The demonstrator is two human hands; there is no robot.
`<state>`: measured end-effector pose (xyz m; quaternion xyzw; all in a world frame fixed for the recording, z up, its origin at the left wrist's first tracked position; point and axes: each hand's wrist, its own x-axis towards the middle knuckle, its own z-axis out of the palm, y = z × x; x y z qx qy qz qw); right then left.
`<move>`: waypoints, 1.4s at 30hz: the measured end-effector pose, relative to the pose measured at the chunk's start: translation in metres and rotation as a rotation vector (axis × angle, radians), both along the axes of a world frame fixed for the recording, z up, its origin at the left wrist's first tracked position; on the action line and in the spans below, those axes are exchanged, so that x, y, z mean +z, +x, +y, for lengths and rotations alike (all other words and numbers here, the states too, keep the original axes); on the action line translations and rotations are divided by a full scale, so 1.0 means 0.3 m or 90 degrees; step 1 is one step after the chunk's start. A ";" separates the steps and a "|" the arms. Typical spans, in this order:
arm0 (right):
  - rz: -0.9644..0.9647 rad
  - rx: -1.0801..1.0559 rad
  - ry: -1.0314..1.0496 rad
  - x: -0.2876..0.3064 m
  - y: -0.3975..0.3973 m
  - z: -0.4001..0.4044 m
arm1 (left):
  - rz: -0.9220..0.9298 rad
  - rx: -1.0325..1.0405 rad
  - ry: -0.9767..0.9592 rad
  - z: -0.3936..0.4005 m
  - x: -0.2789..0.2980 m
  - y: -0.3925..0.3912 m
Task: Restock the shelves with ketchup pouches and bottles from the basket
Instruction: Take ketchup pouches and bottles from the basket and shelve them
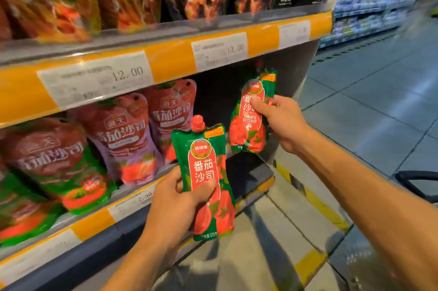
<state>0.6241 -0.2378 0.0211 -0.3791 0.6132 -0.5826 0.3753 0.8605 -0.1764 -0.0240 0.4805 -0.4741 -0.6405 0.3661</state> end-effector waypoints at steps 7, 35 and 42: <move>0.004 0.038 -0.060 -0.022 0.005 -0.212 | 0.000 0.019 -0.015 -0.042 -0.025 -0.014; 0.375 0.198 0.013 -0.146 0.066 -0.372 | 0.117 0.084 -0.019 -0.074 -0.042 0.006; 0.394 0.171 0.033 -0.121 0.098 -0.361 | 0.116 0.075 -0.024 -0.082 -0.022 -0.023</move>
